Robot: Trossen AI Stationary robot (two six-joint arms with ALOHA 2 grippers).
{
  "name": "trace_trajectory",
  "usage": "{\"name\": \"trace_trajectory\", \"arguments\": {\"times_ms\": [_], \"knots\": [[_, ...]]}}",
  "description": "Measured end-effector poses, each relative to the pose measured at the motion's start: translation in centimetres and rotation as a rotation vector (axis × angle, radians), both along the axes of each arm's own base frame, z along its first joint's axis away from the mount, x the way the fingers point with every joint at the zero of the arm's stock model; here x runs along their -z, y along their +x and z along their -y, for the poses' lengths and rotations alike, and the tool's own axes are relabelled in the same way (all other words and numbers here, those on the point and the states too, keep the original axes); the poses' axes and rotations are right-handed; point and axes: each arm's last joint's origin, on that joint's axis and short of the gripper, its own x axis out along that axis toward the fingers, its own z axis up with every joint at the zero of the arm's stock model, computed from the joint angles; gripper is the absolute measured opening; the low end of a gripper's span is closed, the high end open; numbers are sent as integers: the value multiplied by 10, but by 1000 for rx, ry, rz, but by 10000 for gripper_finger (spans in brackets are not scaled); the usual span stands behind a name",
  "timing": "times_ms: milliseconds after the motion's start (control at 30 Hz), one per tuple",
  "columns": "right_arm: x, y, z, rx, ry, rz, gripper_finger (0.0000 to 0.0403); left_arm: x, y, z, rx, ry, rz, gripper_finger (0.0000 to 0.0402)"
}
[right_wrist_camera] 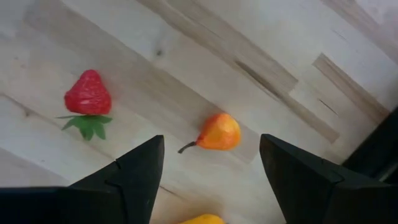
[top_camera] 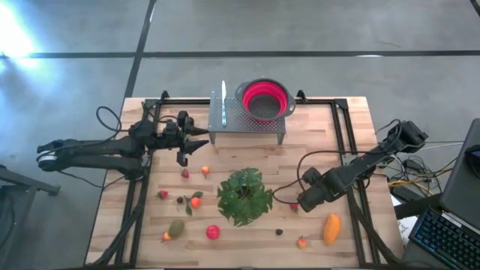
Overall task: Pick & Place Fruit
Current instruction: Put the orange pear into the red strainer bowl on the shelf
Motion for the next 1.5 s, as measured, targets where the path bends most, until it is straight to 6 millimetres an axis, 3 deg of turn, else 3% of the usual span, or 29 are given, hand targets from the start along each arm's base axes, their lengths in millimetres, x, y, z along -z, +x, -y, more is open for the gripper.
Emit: {"name": "trace_trajectory", "arguments": {"times_ms": [500, 967, 1500], "knots": [[37, -15, -7, 122, 23, 37, 240, 3, 0, 0, 0, -3, -13, 167], [65, -29, -1, 158, 19, 37, 261, 3, 0, 0, -1, -3, -13, 167], [65, -28, -2, 112, 25, 45, 162, 3, 0, 0, -1, -3, -13, 167]]}}
